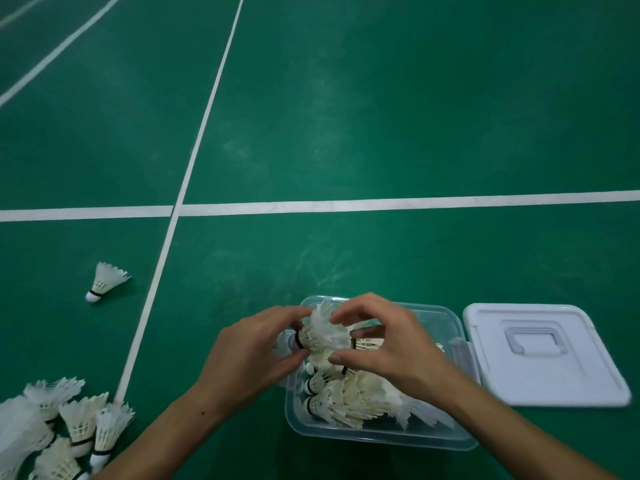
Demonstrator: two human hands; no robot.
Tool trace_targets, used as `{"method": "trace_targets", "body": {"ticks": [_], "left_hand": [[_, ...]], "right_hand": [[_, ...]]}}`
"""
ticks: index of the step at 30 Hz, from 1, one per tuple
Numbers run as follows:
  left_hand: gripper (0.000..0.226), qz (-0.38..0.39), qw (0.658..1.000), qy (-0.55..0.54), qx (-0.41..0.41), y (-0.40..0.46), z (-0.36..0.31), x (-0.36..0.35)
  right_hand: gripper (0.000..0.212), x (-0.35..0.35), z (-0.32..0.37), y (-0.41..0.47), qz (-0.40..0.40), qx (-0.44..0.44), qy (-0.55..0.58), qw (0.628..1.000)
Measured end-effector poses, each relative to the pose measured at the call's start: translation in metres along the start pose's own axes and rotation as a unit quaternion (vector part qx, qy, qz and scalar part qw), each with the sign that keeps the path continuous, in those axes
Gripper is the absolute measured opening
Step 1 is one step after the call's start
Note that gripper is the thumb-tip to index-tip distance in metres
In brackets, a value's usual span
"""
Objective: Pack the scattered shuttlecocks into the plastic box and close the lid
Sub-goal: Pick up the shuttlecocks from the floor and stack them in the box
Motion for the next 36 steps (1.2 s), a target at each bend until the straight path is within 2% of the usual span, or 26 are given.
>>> {"method": "trace_targets", "body": {"ticks": [4, 10, 15, 22, 28, 33, 36], "left_hand": [[0.053, 0.007, 0.999, -0.045, 0.002, 0.014, -0.006, -0.006], [0.064, -0.029, 0.997, -0.069, 0.001, 0.010, -0.009, -0.006], [0.075, -0.048, 0.997, -0.066, 0.016, 0.003, -0.001, -0.005], [0.080, -0.048, 0.996, -0.068, 0.019, 0.000, -0.001, -0.004], [0.088, -0.001, 0.997, -0.074, -0.004, -0.001, -0.006, -0.011], [0.093, 0.058, 0.992, -0.102, -0.041, -0.002, -0.012, -0.016], [0.099, 0.066, 0.991, -0.102, -0.059, 0.001, -0.015, -0.017]], "right_hand": [[0.015, 0.000, -0.007, -0.002, -0.033, 0.035, -0.013, 0.999], [0.013, 0.009, -0.018, -0.019, -0.111, 0.103, -0.082, 0.985], [0.012, -0.006, -0.025, -0.018, -0.051, 0.121, -0.159, 0.979], [0.016, -0.017, -0.036, 0.002, -0.007, 0.040, -0.238, 0.970], [0.014, -0.008, -0.055, 0.019, -0.021, -0.087, -0.164, 0.982], [0.026, -0.009, -0.051, 0.018, 0.037, -0.096, -0.136, 0.985], [0.037, -0.005, -0.047, 0.013, 0.064, -0.093, -0.110, 0.987]]}}
Point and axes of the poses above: each hand's wrist, its own y-axis towards the middle knuckle, its own x-axis out of the back of the hand, z = x × y, the point moved 3 cm from there along y, towards the middle knuckle, and after that the axes turned 12 degrees about y, right-handed, at the moved point
